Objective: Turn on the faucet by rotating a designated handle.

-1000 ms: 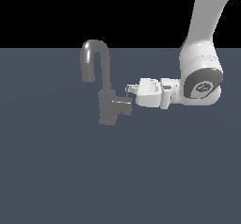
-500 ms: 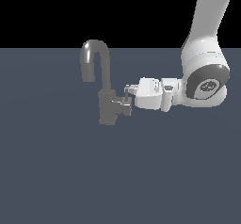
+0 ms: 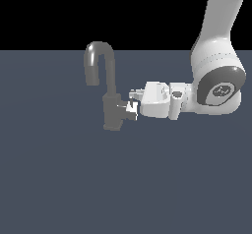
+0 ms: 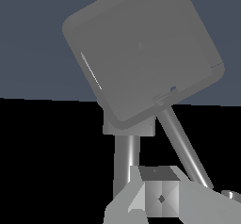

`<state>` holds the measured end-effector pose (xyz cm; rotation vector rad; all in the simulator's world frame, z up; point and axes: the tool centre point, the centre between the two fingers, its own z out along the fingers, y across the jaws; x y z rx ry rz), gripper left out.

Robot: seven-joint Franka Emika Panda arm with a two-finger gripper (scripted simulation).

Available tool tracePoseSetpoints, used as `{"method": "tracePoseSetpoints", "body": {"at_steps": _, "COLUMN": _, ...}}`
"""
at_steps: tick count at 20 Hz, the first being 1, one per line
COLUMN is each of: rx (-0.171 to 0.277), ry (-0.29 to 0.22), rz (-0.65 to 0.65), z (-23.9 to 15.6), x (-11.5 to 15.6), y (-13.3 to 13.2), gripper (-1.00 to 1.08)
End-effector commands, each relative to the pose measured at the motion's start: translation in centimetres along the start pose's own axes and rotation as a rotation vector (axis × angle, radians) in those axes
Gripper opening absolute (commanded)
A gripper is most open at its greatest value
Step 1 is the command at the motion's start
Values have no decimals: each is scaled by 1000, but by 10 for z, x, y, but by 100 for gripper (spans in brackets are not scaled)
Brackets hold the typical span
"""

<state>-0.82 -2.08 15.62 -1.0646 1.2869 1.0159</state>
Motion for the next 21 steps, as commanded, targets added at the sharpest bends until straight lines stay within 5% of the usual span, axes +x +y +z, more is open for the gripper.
{"method": "tracePoseSetpoints", "body": {"at_steps": 1, "rx": -7, "ry": -2, "rz": 26, "z": 0, "x": 14, "y": 19, "gripper": -100}}
{"method": "tracePoseSetpoints", "body": {"at_steps": 7, "rx": -10, "ry": -4, "rz": 31, "z": 0, "x": 28, "y": 47, "gripper": -100}}
{"method": "tracePoseSetpoints", "body": {"at_steps": 9, "rx": -4, "ry": -5, "rz": -7, "z": 0, "x": 12, "y": 30, "gripper": -100}}
{"method": "tracePoseSetpoints", "body": {"at_steps": 21, "rx": -10, "ry": -4, "rz": 29, "z": 0, "x": 77, "y": 58, "gripper": -100}}
